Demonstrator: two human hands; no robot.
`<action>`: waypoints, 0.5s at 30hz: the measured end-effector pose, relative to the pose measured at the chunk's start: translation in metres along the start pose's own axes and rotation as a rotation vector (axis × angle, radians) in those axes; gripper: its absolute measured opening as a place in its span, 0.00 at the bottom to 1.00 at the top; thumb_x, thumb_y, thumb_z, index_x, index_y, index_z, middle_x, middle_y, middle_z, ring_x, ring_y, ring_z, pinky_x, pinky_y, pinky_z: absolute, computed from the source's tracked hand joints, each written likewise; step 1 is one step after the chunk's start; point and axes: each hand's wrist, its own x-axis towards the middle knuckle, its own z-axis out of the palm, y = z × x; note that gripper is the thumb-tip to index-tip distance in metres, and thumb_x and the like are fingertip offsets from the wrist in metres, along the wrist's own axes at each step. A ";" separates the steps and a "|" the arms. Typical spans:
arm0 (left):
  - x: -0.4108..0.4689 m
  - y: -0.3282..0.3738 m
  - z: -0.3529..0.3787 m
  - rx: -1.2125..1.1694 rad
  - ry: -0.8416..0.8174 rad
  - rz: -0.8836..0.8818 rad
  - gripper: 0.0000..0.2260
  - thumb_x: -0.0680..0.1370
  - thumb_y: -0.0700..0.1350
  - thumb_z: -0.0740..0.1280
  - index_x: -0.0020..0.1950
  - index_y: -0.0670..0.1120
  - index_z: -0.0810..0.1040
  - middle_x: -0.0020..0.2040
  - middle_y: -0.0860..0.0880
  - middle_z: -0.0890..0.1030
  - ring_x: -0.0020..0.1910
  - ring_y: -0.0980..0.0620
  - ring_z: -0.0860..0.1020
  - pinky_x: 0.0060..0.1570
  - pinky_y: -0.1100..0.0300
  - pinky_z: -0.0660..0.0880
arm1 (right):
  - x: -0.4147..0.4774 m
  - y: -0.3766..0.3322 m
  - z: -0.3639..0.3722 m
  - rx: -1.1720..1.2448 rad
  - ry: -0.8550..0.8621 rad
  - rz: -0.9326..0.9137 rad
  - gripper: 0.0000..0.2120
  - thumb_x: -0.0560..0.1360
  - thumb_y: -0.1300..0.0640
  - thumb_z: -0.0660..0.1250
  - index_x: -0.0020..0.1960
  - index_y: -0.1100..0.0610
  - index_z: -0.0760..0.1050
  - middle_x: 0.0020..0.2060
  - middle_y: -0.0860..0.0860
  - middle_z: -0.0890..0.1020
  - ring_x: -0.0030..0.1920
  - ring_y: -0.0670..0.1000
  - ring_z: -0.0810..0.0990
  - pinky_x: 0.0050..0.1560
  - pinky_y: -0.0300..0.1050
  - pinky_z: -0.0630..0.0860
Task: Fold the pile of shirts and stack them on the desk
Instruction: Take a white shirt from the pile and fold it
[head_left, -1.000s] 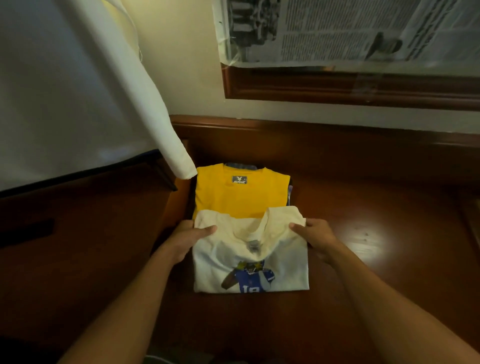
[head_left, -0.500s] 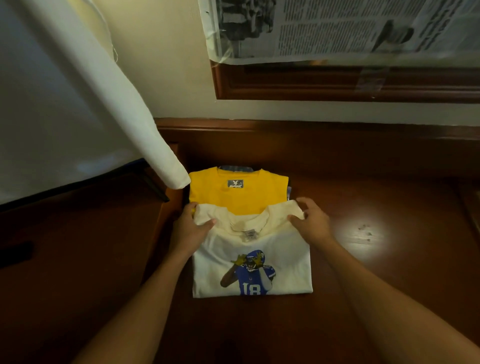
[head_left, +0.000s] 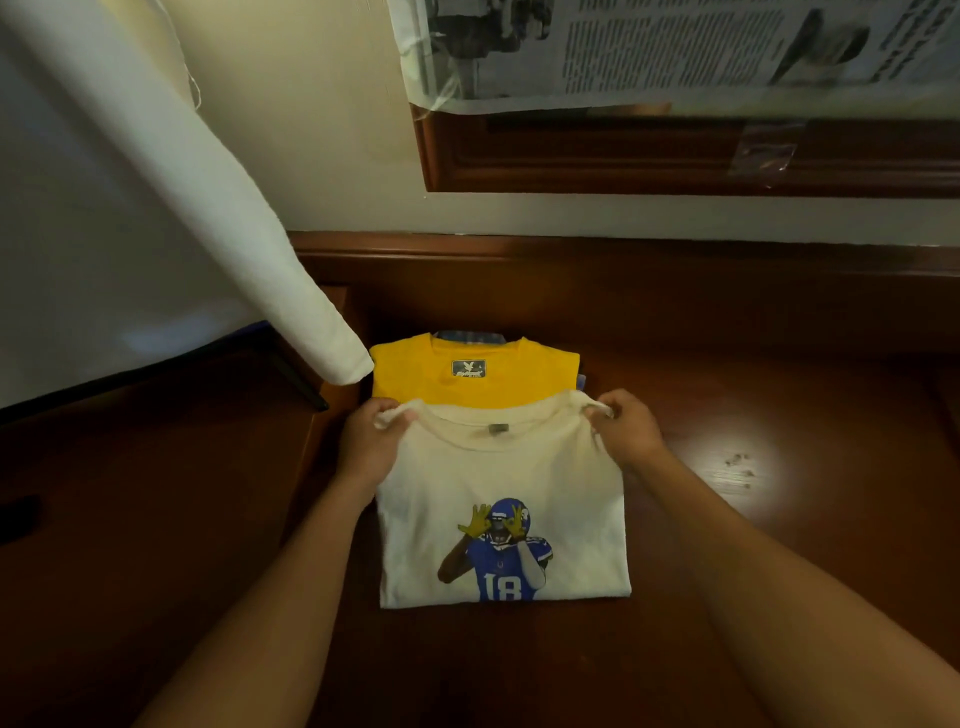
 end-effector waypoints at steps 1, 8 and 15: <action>-0.002 -0.004 -0.001 -0.044 0.030 -0.013 0.10 0.79 0.46 0.72 0.59 0.45 0.78 0.52 0.49 0.78 0.54 0.46 0.77 0.47 0.56 0.72 | -0.001 0.002 -0.002 0.055 0.019 0.030 0.07 0.81 0.54 0.67 0.53 0.57 0.75 0.46 0.52 0.78 0.46 0.54 0.77 0.41 0.46 0.73; -0.007 -0.024 -0.016 -0.187 -0.123 -0.318 0.20 0.73 0.47 0.78 0.61 0.43 0.79 0.55 0.47 0.84 0.52 0.47 0.82 0.50 0.48 0.81 | -0.005 0.016 -0.009 0.296 -0.221 0.365 0.14 0.75 0.59 0.75 0.56 0.66 0.79 0.50 0.59 0.85 0.52 0.61 0.84 0.58 0.66 0.79; -0.030 -0.022 -0.028 -0.096 -0.249 -0.285 0.09 0.78 0.43 0.73 0.58 0.46 0.81 0.53 0.49 0.85 0.54 0.46 0.82 0.43 0.53 0.77 | -0.030 0.015 -0.019 0.356 -0.317 0.316 0.19 0.76 0.62 0.73 0.65 0.55 0.73 0.57 0.55 0.81 0.55 0.60 0.82 0.52 0.64 0.82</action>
